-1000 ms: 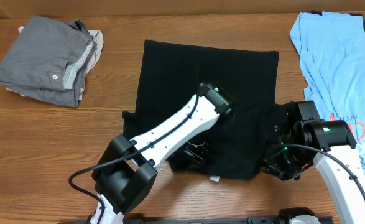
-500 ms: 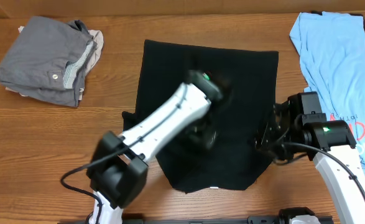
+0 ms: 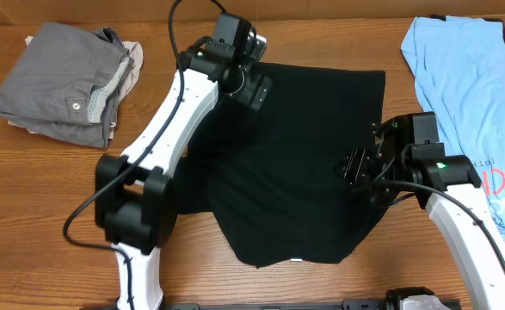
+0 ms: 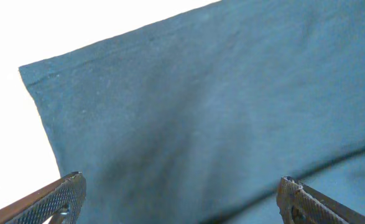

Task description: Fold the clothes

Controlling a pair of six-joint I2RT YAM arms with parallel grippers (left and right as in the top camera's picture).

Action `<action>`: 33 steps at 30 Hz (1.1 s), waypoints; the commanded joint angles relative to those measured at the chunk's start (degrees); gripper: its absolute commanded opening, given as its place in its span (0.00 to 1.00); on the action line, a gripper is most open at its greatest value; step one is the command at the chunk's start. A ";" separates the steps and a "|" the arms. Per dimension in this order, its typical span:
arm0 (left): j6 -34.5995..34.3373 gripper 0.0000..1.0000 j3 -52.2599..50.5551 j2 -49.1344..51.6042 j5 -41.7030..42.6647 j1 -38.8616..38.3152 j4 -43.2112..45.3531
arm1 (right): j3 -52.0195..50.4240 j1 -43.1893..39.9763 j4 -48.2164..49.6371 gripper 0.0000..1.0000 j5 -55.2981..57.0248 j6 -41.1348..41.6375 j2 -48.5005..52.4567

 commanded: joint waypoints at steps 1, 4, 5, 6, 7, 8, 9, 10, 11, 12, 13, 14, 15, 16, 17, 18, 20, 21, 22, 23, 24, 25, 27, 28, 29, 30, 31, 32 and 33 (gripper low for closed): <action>6.05 1.00 0.48 4.79 -0.96 -0.04 0.02 | 0.02 0.15 0.42 0.63 0.83 -1.51 1.25; 5.97 1.00 0.48 7.61 -3.58 -0.04 -0.70 | 0.02 0.17 0.44 0.63 1.40 -1.66 2.34; 5.79 0.99 0.48 8.35 -3.58 -0.04 -0.90 | 0.02 0.15 0.46 0.63 1.42 -1.68 2.47; 5.11 0.99 0.48 9.01 -3.61 -0.04 -1.03 | 0.02 0.15 0.50 0.63 1.42 -1.68 2.62; 4.66 0.98 0.48 9.68 -3.52 -0.04 -1.31 | 0.02 0.15 0.59 0.63 1.40 -1.68 2.69; 3.67 0.98 0.48 10.36 -3.45 -0.04 -1.51 | 0.02 0.15 0.61 0.63 1.40 -1.68 2.78; 2.95 0.98 0.48 11.02 -3.34 -0.04 -1.68 | 0.02 0.15 0.61 0.63 1.40 -1.66 2.78; 2.56 0.98 0.48 11.50 -3.08 -0.04 -1.90 | 0.02 0.15 0.59 0.63 1.40 -1.68 2.78; 2.47 0.98 0.48 12.04 -2.75 -0.04 -1.99 | 0.02 0.15 0.59 0.63 1.40 -1.68 2.78; 2.47 0.98 0.48 12.63 -2.38 -0.04 -1.99 | 0.02 0.15 0.61 0.64 1.42 -1.68 2.78; 2.49 0.98 0.48 12.96 -1.95 -0.04 -1.97 | 0.02 0.15 0.61 0.63 1.42 -1.68 2.78; 2.49 0.98 0.46 13.68 -1.90 -0.04 -1.68 | 0.02 0.15 0.63 0.63 1.42 -1.68 2.78; 2.49 0.98 0.46 13.81 -1.90 -0.04 -1.53 | 0.02 0.15 0.63 0.64 1.46 -1.68 2.78; 2.49 0.98 0.46 14.49 -1.92 0.00 -1.14 | 0.02 0.15 0.61 0.63 1.73 -1.66 2.78; 2.49 0.99 0.46 14.82 -1.92 0.00 -0.66 | 0.02 0.17 0.61 0.64 1.88 -1.68 2.78; 2.51 0.99 0.46 15.72 -1.95 0.02 0.04 | 0.02 0.15 0.61 0.64 2.05 -1.66 2.78; 2.54 1.00 0.48 17.16 -2.05 0.04 1.33 | 0.02 0.17 0.55 0.64 2.54 -1.68 2.78; 2.54 1.00 0.46 18.62 -2.10 0.15 2.36 | 0.02 0.17 0.22 0.64 2.93 -1.75 2.78; 2.51 1.00 0.48 19.61 -2.10 0.33 2.91 | 0.00 0.15 0.02 0.64 2.95 -1.99 2.78; 2.54 1.00 0.48 20.72 -2.12 0.52 3.52 | -0.02 0.17 -0.28 0.64 3.21 -2.08 2.78; 2.51 1.00 0.48 21.79 -2.10 0.83 4.15 | -0.02 0.17 -0.72 0.64 3.91 -2.10 2.78; 2.49 1.00 0.48 22.86 -2.08 1.16 4.85 | -0.02 0.17 -1.09 0.64 4.90 -2.10 2.78; 2.47 1.00 0.48 25.09 -2.10 1.92 6.75 | -0.02 0.17 -1.44 0.64 6.32 -2.14 2.78; 2.45 1.00 0.48 26.12 -2.10 2.34 7.74 | -0.02 0.17 -1.49 0.64 6.86 -2.29 2.78; 2.19 1.00 0.48 27.15 -2.14 2.84 8.79 | -0.04 0.17 -1.44 0.64 7.48 -2.29 2.80; 1.70 0.99 0.50 27.93 -2.27 3.39 9.70 | -0.04 0.17 -1.31 0.64 7.91 -2.29 2.82; 0.68 0.99 0.57 28.83 -2.69 4.13 10.64 | -0.04 0.17 -1.09 0.64 8.35 -2.29 2.95; -0.20 0.99 0.63 29.49 -3.21 4.85 11.39 | -0.04 0.17 -0.87 0.64 8.50 -2.29 3.10; -0.81 0.99 0.72 29.97 -3.52 5.81 12.00 | -0.04 0.17 -0.63 0.64 8.66 -2.27 3.34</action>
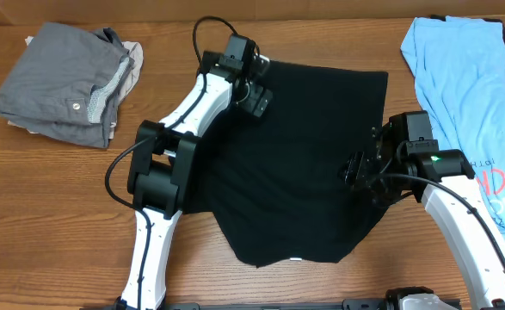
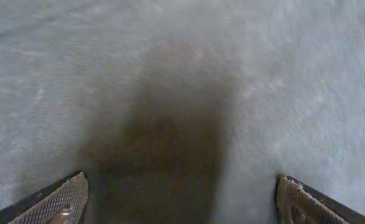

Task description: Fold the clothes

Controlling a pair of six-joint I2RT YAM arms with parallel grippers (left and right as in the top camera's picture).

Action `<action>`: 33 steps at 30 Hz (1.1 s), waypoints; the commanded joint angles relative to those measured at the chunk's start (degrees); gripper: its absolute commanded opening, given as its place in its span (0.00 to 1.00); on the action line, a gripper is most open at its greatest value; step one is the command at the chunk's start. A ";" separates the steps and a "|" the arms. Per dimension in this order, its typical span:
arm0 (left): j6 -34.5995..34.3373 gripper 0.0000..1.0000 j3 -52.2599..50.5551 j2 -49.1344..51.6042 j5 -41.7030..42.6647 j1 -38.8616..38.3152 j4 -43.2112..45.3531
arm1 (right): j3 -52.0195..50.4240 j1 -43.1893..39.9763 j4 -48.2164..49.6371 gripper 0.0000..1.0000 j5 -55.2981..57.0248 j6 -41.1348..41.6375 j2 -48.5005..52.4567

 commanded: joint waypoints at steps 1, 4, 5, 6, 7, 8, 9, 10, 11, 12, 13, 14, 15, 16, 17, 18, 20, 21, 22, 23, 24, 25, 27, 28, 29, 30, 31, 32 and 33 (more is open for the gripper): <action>-3.48 0.99 -3.58 11.23 -4.31 5.07 0.33 | -0.04 0.17 1.01 0.64 2.43 -0.63 0.90; -4.68 0.99 -3.37 11.39 -4.37 8.74 0.61 | -0.04 0.17 1.62 0.64 2.38 -0.61 2.34; -5.18 0.99 -3.04 11.39 -4.37 10.67 0.31 | -0.04 0.17 1.79 0.64 2.38 -0.63 3.23; -5.62 0.99 -2.75 11.39 -4.37 12.00 -0.07 | -0.04 0.17 1.86 0.65 2.38 -0.63 4.02; -6.32 0.99 -2.45 11.39 -4.44 13.66 -0.55 | -0.04 0.17 2.03 0.65 2.38 -0.63 4.83; -7.43 1.00 -1.97 11.39 -4.33 15.89 -1.51 | -0.04 0.22 2.34 0.65 2.38 -0.63 5.92; -8.15 1.00 -1.40 11.39 -4.20 17.44 -2.56 | -0.04 0.28 2.78 0.65 2.38 -0.66 6.58; -8.79 1.00 -0.83 11.39 -3.91 18.60 -3.78 | -0.04 0.42 3.65 0.66 2.38 -0.66 7.39; -9.20 1.00 -0.02 11.39 -3.41 19.87 -5.35 | -0.04 0.55 4.87 0.67 2.36 -0.83 8.15; -9.16 1.00 0.87 11.39 -2.51 20.76 -6.97 | -0.04 0.74 6.32 0.68 2.32 -0.85 8.90; -9.16 1.00 2.27 11.39 -1.38 21.62 -9.31 | -0.04 1.05 8.13 0.68 2.32 -0.85 9.68; -9.16 1.00 3.52 11.39 -0.42 22.08 -11.26 | -0.04 1.36 9.75 0.68 2.05 -0.90 10.29; -9.16 1.00 5.40 11.39 0.96 22.49 -13.94 | -0.02 1.79 11.78 0.68 1.29 -1.16 11.04; -9.16 1.00 7.39 11.39 1.97 22.64 -16.72 | -0.04 2.27 13.60 0.68 0.83 -1.44 11.87; -9.18 1.00 9.44 11.39 2.51 22.67 -19.52 | -0.04 2.80 14.97 0.68 0.66 -1.53 12.63; -9.18 1.00 14.82 11.39 3.89 22.40 -26.62 | -0.04 4.07 17.75 0.69 0.68 -2.01 14.80; -9.16 1.00 19.87 11.39 4.52 21.70 -32.61 | -0.02 5.16 20.17 0.69 0.66 -2.40 17.18; -9.16 1.00 22.27 11.37 4.52 21.31 -35.15 | -0.04 5.68 21.27 0.69 0.61 -2.38 18.45; -9.16 1.00 25.29 11.39 4.52 20.79 -38.05 | -0.02 6.34 22.51 0.69 0.63 -2.43 20.20; -9.14 1.00 29.11 11.37 4.35 20.17 -41.24 | -0.02 6.95 23.78 0.69 0.61 -2.56 22.12; -9.14 1.00 31.74 11.37 4.33 19.85 -43.15 | -0.02 7.32 24.61 0.69 0.59 -2.56 23.47; -9.14 1.00 33.99 11.37 4.31 19.52 -44.72 | -0.04 7.65 25.27 0.69 0.50 -2.56 24.61; -9.16 1.00 38.71 11.37 4.33 18.95 -47.63 | -0.04 8.17 26.12 0.68 0.22 -2.58 26.29; -9.18 1.00 42.05 11.37 4.35 18.53 -49.37 | -0.04 8.55 26.53 0.68 0.22 -2.58 26.99; -9.18 1.00 44.06 11.37 4.33 18.32 -50.25 | -0.04 8.87 26.99 0.66 0.24 -2.58 27.34; -9.18 1.00 45.59 11.37 4.35 18.08 -50.84 | -0.04 9.25 27.47 0.64 0.22 -2.58 27.39; -9.20 1.00 47.23 11.37 4.35 17.84 -51.36 | -0.07 9.64 27.91 0.61 0.24 -2.58 27.43; -9.20 1.00 48.33 11.37 4.33 17.68 -51.60 | -0.07 10.16 28.48 0.57 0.24 -2.58 27.43; -9.20 1.00 49.46 11.37 4.35 17.51 -51.91 | -0.09 10.78 29.09 0.52 0.28 -2.58 27.43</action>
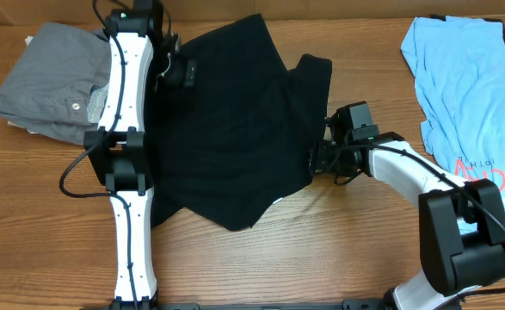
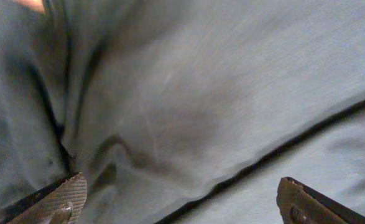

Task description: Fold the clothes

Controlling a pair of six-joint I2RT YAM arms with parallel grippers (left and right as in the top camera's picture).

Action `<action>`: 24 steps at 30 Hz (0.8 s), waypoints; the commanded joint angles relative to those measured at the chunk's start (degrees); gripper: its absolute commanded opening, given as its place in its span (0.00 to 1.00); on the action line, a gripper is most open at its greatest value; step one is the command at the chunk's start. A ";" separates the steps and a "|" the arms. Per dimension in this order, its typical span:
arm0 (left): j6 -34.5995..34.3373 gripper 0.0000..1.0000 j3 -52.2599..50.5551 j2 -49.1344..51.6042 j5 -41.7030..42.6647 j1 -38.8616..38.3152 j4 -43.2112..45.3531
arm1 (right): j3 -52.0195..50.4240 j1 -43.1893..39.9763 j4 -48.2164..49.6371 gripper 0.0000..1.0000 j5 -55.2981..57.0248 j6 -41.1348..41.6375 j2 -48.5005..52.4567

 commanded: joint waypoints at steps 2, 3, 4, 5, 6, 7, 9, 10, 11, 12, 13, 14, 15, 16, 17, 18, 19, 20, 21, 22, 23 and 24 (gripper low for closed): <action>-1.18 1.00 6.23 -0.26 1.05 -0.74 -1.14 | -0.48 3.37 1.99 0.44 1.03 0.00 1.75; -1.16 1.00 6.47 -0.26 1.22 -0.76 -1.31 | -0.48 4.02 2.25 0.42 2.16 0.02 1.75; -1.18 1.00 6.54 -0.26 1.49 -0.76 -1.53 | -0.48 4.52 2.40 0.40 3.15 0.07 1.75; -1.16 1.00 6.54 -0.26 1.60 -0.74 -1.88 | -0.48 5.14 2.34 0.35 4.83 0.42 1.75; -1.16 1.00 6.54 -0.26 1.60 -0.74 -2.08 | -0.48 5.35 2.16 0.29 5.53 0.59 1.75; -1.14 1.00 6.54 -0.26 1.57 -0.74 -2.23 | -0.48 5.35 1.84 0.21 6.12 1.62 1.75; -1.14 1.00 6.54 -0.26 1.57 -0.74 -2.21 | -0.48 5.33 0.46 0.09 8.52 5.53 1.75; -1.14 1.00 6.54 -0.26 1.60 -0.76 -2.21 | -0.48 5.01 -0.28 0.05 9.57 6.78 1.75; -1.14 1.00 6.54 -0.26 1.60 -0.83 -2.23 | -0.46 4.52 -0.92 0.04 10.08 7.26 1.75; -1.14 1.00 6.54 -0.26 1.60 -0.92 -2.23 | -0.46 3.96 -1.51 0.04 10.45 7.67 1.73; -1.14 1.00 6.54 -0.26 1.60 -1.03 -2.23 | -0.46 2.97 -2.27 0.04 10.93 7.80 1.73; -1.14 1.00 6.54 -0.26 1.57 -1.09 -2.21 | -0.46 1.92 -2.89 0.04 11.02 7.78 1.73; -1.14 1.00 6.54 -0.26 1.57 -1.11 -2.19 | -0.46 0.39 -3.58 0.04 10.99 7.78 1.73; -1.11 1.00 6.54 -0.26 1.46 -1.11 -2.16 | -0.46 -1.05 -4.15 0.04 10.97 7.76 1.73; -0.87 1.00 6.54 -0.26 1.42 -1.11 -2.19 | -0.46 -3.37 -5.22 0.04 10.97 7.52 1.73; -0.87 1.00 6.54 -0.26 1.42 -1.11 -2.21 | -0.46 -5.09 -6.01 0.04 10.91 6.99 1.73; -0.87 1.00 6.54 -0.26 1.44 -1.11 -2.21 | -0.46 -7.48 -6.99 0.04 10.86 5.97 1.73; -0.87 1.00 6.54 -0.26 1.44 -1.11 -2.19 | -0.46 -9.25 -7.67 0.04 10.69 5.09 1.73; -0.87 1.00 6.54 -0.26 1.44 -1.11 -2.10 | -0.46 -11.04 -8.13 0.04 10.25 4.20 1.73; -0.87 1.00 6.54 -0.26 1.46 -1.11 -2.05 | -0.46 -12.63 -8.37 0.04 9.75 3.15 1.73; -0.87 1.00 6.54 -0.26 1.46 -1.11 -2.03 | -0.46 -14.23 -8.52 0.04 9.53 2.43 1.73; -0.87 1.00 6.54 -0.26 1.44 -1.11 -2.01 | -0.46 -16.11 -8.57 0.04 9.40 1.66 1.73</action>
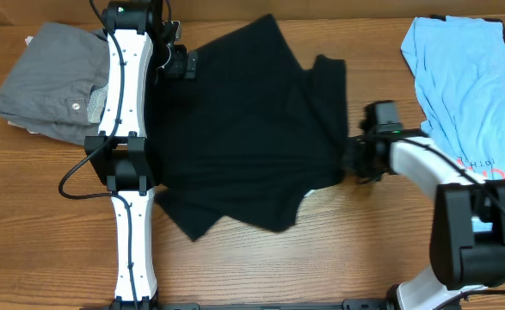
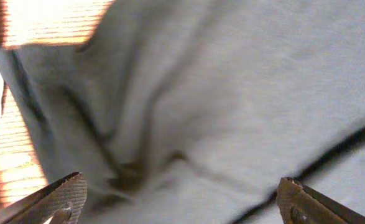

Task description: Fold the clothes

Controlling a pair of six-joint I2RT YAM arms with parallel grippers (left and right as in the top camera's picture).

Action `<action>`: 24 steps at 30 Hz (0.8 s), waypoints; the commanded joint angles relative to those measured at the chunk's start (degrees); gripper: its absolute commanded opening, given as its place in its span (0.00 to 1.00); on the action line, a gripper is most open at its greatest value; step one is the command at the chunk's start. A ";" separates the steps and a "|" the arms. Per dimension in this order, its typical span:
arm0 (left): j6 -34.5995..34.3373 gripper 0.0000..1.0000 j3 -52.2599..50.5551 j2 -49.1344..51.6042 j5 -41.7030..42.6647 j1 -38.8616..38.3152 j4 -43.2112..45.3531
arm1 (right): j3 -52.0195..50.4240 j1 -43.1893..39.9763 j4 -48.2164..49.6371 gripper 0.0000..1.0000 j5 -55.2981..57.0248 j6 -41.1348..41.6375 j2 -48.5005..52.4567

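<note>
The black shirt lies spread and rumpled across the middle of the table. My left gripper is at its far left corner. In the left wrist view the left gripper is open, its fingertips wide apart over creased fabric, with bare wood showing at the upper left. My right gripper sits at the shirt's right edge and looks shut on that edge; its jaws are hard to make out from above.
A folded grey pile lies at the far left, close to the left arm. A light blue shirt lies along the right side. Bare table runs along the front.
The right gripper is further right, and the shirt's right edge has gone with it, so the cloth is spread wider. The left gripper stays open at the far left corner.
The shirt first lay right of centre, left gripper open at its far edge, right gripper at its right side. Then both grippers and the shirt were well to the left, the shirt bunched. Now its right side is drawn back out.
</note>
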 commanded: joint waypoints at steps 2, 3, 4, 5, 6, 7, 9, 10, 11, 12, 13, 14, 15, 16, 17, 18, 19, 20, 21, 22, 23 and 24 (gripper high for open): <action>-0.31 1.00 1.18 -0.24 0.85 -0.37 0.17 | -1.18 -8.20 -0.76 0.04 3.61 -4.37 1.27; -0.31 1.00 1.16 -0.24 0.85 -0.37 0.26 | -1.18 -9.79 -0.42 0.04 3.34 -5.31 1.27; -0.28 1.00 1.14 -0.24 0.83 -0.37 0.39 | -1.18 -11.02 0.11 0.04 2.82 -6.08 1.27; 0.15 1.00 0.87 -0.24 0.83 -0.37 0.85 | -1.18 -12.55 0.98 0.04 2.54 -6.64 1.27; 0.44 1.00 0.63 -0.24 0.81 -0.37 1.29 | -1.18 -13.57 1.75 0.04 2.54 -7.45 1.27; 0.98 1.00 0.24 -0.24 0.85 -0.37 1.92 | -1.18 -14.69 2.95 0.04 2.56 -7.85 1.27; 1.40 1.00 -1.22 -0.24 0.83 -0.37 3.58 | -1.18 -17.05 6.12 0.04 2.49 -8.68 1.29; 1.40 1.00 -2.10 -0.24 0.83 -0.37 4.37 | -1.18 -18.01 7.80 0.04 2.60 -9.01 1.27; 1.42 1.00 -2.91 -0.24 0.83 -0.37 4.96 | -1.18 -18.88 9.53 0.04 2.78 -8.98 1.29; 1.42 1.00 -4.13 -0.24 0.85 -0.37 5.73 | -1.18 -19.78 11.56 0.04 2.75 -8.96 1.27; 1.42 1.00 -5.31 -0.24 0.85 -0.37 6.34 | -1.18 -20.46 13.31 0.04 2.75 -8.96 1.27; 1.53 1.00 -6.58 -0.24 0.85 -0.37 6.86 | -1.14 -20.98 14.93 0.04 2.75 -8.98 1.27; 1.95 1.00 -7.72 -0.24 0.90 -0.39 7.23 | -1.11 -21.40 16.74 0.04 2.75 -9.01 1.29; 2.56 1.00 -9.09 -0.24 1.03 -0.44 7.69 | -1.11 -21.64 18.16 0.04 2.75 -9.05 1.27; 3.17 1.00 -10.56 -0.24 1.05 -0.50 8.02 | -1.11 -21.73 19.34 0.04 2.75 -9.25 1.29; 3.50 1.00 -11.69 -0.24 1.05 -0.55 7.98 | -1.11 -21.75 20.70 0.04 2.75 -9.44 1.29; 3.82 1.00 -12.85 -0.24 1.11 -0.66 7.87 | -1.09 -21.75 21.90 0.04 2.78 -9.44 1.29; 4.39 1.00 -14.10 -0.24 1.09 -0.79 7.67 | -1.03 -21.75 22.77 0.04 2.84 -9.42 1.27; 5.25 1.00 -15.30 -0.24 1.09 -0.94 7.04 | -0.90 -21.75 23.58 0.04 3.02 -9.42 1.27; 5.88 1.00 -16.33 -0.24 1.07 -1.09 6.40 | -0.70 -21.75 24.15 0.04 3.34 -9.40 1.27; 6.43 1.00 -17.68 -0.24 0.92 -1.18 6.12 | -0.35 -21.88 24.76 0.04 3.58 -9.40 1.29; 6.58 1.00 -18.80 -0.24 0.85 -1.22 5.84 | 0.09 -22.08 24.92 0.04 3.56 -9.40 1.29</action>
